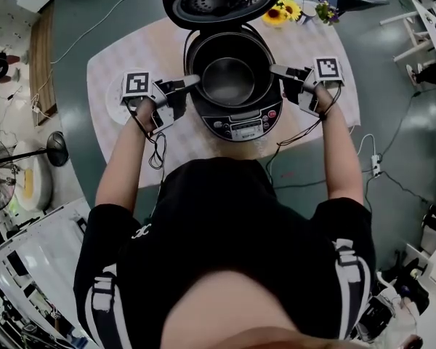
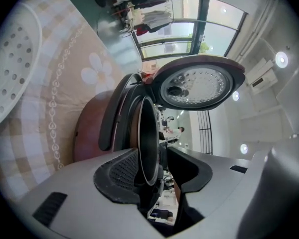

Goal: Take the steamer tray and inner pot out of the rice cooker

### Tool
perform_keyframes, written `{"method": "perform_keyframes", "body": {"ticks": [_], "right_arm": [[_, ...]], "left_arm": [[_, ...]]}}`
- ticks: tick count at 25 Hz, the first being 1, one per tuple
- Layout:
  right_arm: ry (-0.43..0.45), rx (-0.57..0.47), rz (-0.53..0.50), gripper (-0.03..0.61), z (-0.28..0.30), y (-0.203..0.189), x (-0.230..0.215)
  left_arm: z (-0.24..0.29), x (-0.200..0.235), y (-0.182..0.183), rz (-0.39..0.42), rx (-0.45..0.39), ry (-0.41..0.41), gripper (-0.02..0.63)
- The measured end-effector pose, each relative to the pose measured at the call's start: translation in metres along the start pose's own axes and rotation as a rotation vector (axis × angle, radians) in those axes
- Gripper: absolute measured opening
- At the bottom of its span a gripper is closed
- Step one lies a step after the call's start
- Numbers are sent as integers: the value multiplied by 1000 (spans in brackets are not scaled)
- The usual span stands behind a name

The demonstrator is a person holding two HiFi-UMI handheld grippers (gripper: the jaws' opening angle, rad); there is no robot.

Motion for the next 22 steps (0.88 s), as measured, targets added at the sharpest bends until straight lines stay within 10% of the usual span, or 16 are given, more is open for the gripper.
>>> {"method": "perform_keyframes", "body": {"ticks": [6,22], "right_arm": [[-212,138,-81,18,3,-1,-9],[-191,-2,-136,11,-12,-1,14]], "left_arm": [[3,11,1,17,8,107,85],[-2,1,-23,40,-38,52,12]]}}
Point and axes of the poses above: the fingertips, and each gripper's own axes: z forward along the fingers, x to its left, y out of its top, the point moved 4 cm from there along -z, backward along the fingers, and after that the axes turned 11 degrees about -z, right-handed, at the moved point
